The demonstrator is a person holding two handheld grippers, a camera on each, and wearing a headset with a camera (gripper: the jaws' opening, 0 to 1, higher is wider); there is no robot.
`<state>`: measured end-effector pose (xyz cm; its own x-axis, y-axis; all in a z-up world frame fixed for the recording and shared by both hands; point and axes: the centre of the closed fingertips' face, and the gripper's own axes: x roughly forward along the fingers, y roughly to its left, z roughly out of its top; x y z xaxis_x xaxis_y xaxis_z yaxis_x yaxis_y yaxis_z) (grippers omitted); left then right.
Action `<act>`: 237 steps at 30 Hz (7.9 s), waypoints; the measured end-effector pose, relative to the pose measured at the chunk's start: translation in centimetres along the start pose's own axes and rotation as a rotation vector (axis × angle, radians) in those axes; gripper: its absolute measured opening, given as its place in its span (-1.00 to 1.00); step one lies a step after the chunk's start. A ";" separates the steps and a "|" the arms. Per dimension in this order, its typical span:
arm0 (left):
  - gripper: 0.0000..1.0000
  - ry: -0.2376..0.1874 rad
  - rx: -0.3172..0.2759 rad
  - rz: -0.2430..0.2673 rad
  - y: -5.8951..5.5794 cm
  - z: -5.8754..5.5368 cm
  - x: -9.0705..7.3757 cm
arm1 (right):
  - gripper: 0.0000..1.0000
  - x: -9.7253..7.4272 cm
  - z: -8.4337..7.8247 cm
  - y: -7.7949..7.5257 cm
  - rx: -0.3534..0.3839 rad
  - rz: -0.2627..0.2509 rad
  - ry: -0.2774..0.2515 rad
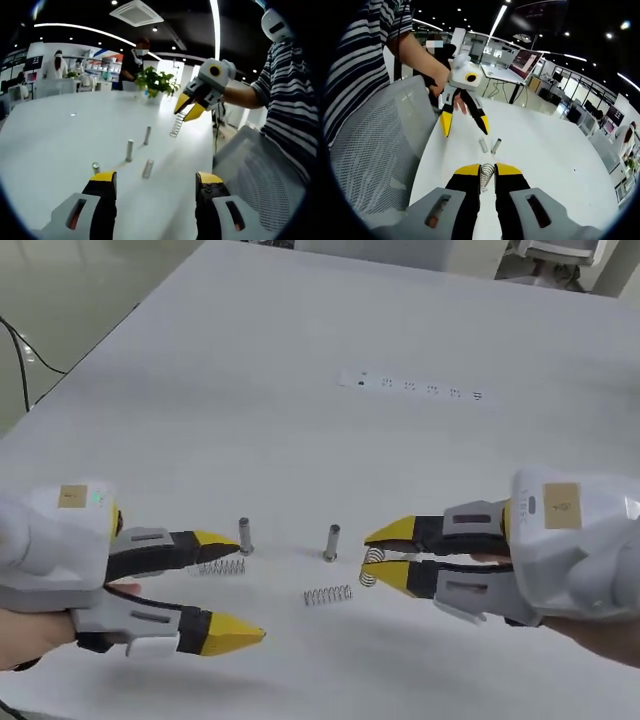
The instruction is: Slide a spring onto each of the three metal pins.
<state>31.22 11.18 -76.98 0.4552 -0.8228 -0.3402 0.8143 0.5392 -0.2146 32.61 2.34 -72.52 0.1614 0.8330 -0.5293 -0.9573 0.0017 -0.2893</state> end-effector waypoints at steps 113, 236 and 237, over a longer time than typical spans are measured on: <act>0.96 -0.102 -0.042 0.268 5.4 1.0 -3.5 | -0.82 1.5 -13.0 -6.8 0.308 -0.206 0.210; 0.91 -0.061 -0.033 0.249 4.2 -0.1 -3.7 | -0.75 8.8 -10.2 1.9 -0.021 0.248 0.370; 0.91 -0.062 -0.034 0.249 4.2 -0.1 -3.7 | -0.77 8.9 -10.3 1.9 -0.018 0.248 0.373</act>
<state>32.92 16.52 -76.76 0.6620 -0.6729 -0.3302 0.6625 0.7313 -0.1622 34.72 4.03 -86.01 0.0067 0.5505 -0.8348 -0.9741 -0.1851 -0.1298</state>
